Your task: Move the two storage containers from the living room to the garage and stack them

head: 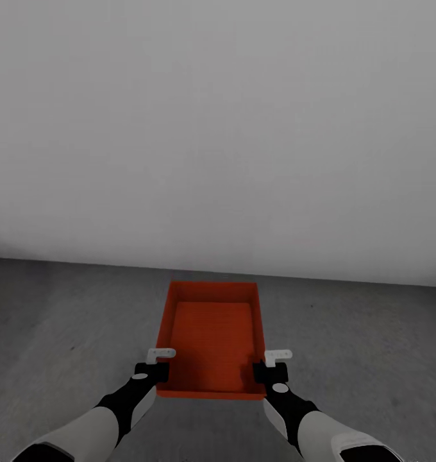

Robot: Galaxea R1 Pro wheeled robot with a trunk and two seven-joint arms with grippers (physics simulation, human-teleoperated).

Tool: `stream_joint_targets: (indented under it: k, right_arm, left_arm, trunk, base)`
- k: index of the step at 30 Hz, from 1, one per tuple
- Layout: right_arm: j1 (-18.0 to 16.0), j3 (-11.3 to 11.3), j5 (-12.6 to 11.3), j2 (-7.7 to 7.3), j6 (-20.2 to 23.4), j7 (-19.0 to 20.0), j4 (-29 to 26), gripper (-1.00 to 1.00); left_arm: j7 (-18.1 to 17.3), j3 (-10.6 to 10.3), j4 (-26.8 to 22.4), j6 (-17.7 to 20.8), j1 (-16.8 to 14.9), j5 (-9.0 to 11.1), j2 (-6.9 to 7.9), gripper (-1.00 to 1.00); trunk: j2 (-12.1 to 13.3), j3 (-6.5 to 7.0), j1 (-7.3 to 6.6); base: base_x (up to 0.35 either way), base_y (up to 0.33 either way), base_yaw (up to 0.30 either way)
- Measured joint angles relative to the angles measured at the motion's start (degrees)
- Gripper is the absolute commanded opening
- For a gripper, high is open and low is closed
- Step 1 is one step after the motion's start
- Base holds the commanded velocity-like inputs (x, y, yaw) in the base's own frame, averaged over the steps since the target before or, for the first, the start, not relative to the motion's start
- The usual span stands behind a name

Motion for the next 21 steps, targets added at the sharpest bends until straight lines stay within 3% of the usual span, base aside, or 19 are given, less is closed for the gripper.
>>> stream_joint_targets:
  k: [4, 21]
  right_arm:
    - [0.0, 0.0, 0.0, 0.0, 0.0, 0.0, 0.0, -1.0]
    - [0.0, 0.0, 0.1, 0.0, 0.0, 0.0, 0.0, -1.0]
  left_arm:
    - [0.0, 0.0, 0.0, 0.0, 0.0, 0.0, 0.0, -1.0]
    - [0.0, 0.0, 0.0, 0.0, 0.0, 0.0, 0.0, -1.0]
  trunk:
    - [-1.6, -1.08, 0.88]
    - [-1.6, -2.62, 0.88]
  base:
    - [0.0, 0.0, 0.0]
    - [0.0, 0.0, 0.0]
